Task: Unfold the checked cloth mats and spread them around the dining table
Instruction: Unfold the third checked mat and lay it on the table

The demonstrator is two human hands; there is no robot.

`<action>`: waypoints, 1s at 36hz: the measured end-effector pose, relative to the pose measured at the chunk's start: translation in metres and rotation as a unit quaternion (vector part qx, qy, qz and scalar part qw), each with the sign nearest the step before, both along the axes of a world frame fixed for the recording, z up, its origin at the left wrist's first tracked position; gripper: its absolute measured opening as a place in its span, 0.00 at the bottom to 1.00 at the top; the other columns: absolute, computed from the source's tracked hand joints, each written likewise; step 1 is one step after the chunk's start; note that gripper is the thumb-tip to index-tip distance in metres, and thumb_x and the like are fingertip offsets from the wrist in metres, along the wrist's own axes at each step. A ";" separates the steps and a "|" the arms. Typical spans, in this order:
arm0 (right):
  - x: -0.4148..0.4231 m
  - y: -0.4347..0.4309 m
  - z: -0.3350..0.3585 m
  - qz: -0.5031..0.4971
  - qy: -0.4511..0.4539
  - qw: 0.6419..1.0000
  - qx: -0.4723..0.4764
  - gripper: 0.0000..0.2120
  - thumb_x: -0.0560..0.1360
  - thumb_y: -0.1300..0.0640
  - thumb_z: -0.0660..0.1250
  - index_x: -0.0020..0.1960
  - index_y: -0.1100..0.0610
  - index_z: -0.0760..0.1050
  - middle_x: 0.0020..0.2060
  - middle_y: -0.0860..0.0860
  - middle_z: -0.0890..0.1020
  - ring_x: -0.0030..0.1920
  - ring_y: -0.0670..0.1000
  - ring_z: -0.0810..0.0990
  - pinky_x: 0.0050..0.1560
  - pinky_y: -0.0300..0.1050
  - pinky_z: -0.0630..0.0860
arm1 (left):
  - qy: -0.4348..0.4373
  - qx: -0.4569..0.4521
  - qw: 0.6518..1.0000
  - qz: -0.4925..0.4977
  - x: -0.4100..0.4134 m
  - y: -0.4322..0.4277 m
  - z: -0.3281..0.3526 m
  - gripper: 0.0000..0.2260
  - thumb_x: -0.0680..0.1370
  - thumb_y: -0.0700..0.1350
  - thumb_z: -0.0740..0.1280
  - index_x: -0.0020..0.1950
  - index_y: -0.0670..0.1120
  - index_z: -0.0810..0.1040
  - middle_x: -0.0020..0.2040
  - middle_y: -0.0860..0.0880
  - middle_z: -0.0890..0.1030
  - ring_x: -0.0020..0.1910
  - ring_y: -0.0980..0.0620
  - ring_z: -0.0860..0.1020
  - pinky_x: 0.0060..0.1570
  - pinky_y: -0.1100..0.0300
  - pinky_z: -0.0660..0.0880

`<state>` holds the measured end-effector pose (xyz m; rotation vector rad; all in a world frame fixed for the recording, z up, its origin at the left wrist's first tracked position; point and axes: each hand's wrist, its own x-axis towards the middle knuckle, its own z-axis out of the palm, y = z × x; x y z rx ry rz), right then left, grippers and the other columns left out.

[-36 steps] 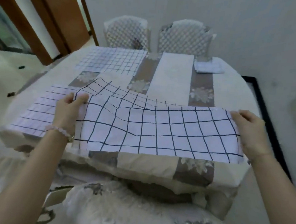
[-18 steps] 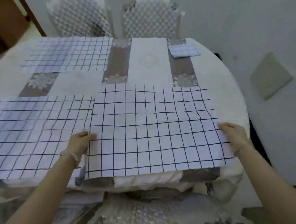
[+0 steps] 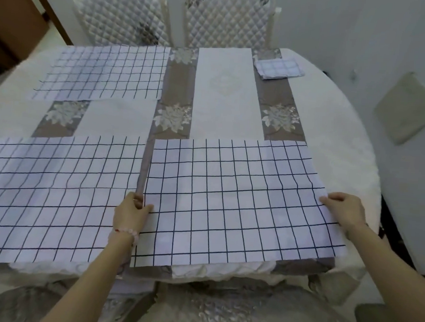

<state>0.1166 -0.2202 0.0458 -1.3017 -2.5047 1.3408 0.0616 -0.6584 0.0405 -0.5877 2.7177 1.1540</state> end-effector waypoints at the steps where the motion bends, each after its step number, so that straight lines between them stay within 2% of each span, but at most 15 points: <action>1: 0.000 0.000 -0.001 0.002 -0.001 1.000 0.008 0.16 0.72 0.56 0.72 0.56 0.64 0.78 0.56 0.60 0.81 0.58 0.59 0.77 0.57 0.49 0.71 | 0.004 -0.002 1.000 0.000 0.000 -0.001 -0.001 0.09 0.73 0.42 0.71 0.48 0.43 0.73 0.38 0.47 0.76 0.40 0.48 0.74 0.41 0.60 0.66; 7: -0.003 0.002 -0.007 0.003 -0.013 1.000 0.027 0.16 0.71 0.54 0.72 0.55 0.62 0.79 0.55 0.59 0.81 0.56 0.59 0.77 0.58 0.52 0.73 | 0.005 -0.016 1.000 -0.009 -0.001 -0.005 -0.007 0.09 0.73 0.44 0.71 0.48 0.44 0.73 0.38 0.50 0.76 0.41 0.48 0.76 0.41 0.58 0.69; 12: -0.001 0.004 -0.007 -0.001 -0.017 0.998 0.054 0.15 0.72 0.53 0.71 0.54 0.61 0.80 0.54 0.59 0.82 0.47 0.55 0.74 0.56 0.53 0.73 | 0.001 -0.005 1.000 -0.009 0.000 -0.005 -0.010 0.10 0.71 0.45 0.73 0.47 0.42 0.75 0.40 0.47 0.79 0.41 0.47 0.76 0.41 0.58 0.70; 16: 0.000 0.005 -0.007 -0.002 -0.022 0.997 0.070 0.16 0.71 0.52 0.72 0.54 0.60 0.80 0.53 0.59 0.82 0.52 0.59 0.77 0.54 0.51 0.73 | 0.001 -0.017 1.000 -0.002 0.000 -0.003 -0.011 0.11 0.72 0.46 0.72 0.46 0.43 0.75 0.41 0.47 0.79 0.42 0.47 0.76 0.41 0.58 0.69; 26: -0.001 0.005 -0.010 -0.013 -0.012 0.997 0.073 0.16 0.71 0.52 0.71 0.54 0.60 0.80 0.53 0.59 0.82 0.53 0.61 0.78 0.53 0.51 0.73 | 0.010 -0.018 1.000 0.020 -0.008 0.002 -0.014 0.12 0.71 0.48 0.72 0.47 0.42 0.75 0.41 0.48 0.78 0.44 0.46 0.76 0.42 0.56 0.70; 31: 0.001 0.006 -0.013 -0.016 -0.007 0.997 0.075 0.16 0.72 0.52 0.71 0.55 0.59 0.78 0.53 0.58 0.82 0.52 0.61 0.78 0.50 0.49 0.72 | 0.007 -0.017 1.000 0.020 -0.010 0.002 -0.015 0.13 0.71 0.48 0.72 0.50 0.43 0.74 0.42 0.48 0.78 0.45 0.46 0.76 0.45 0.55 0.72; 34: 0.004 0.003 -0.010 0.005 -0.005 0.993 0.118 0.17 0.73 0.52 0.69 0.59 0.60 0.74 0.54 0.59 0.79 0.53 0.61 0.76 0.50 0.50 0.71 | 0.019 -0.047 0.999 0.007 -0.007 0.005 -0.011 0.13 0.73 0.49 0.69 0.53 0.45 0.72 0.44 0.49 0.77 0.45 0.46 0.76 0.43 0.54 0.72; 36: 0.010 -0.001 -0.009 0.047 -0.006 0.979 0.199 0.16 0.74 0.53 0.67 0.60 0.59 0.74 0.56 0.59 0.76 0.55 0.62 0.73 0.51 0.52 0.72 | 0.067 -0.124 0.989 -0.035 -0.006 0.007 -0.010 0.12 0.74 0.48 0.68 0.53 0.44 0.73 0.47 0.46 0.77 0.46 0.45 0.76 0.42 0.51 0.74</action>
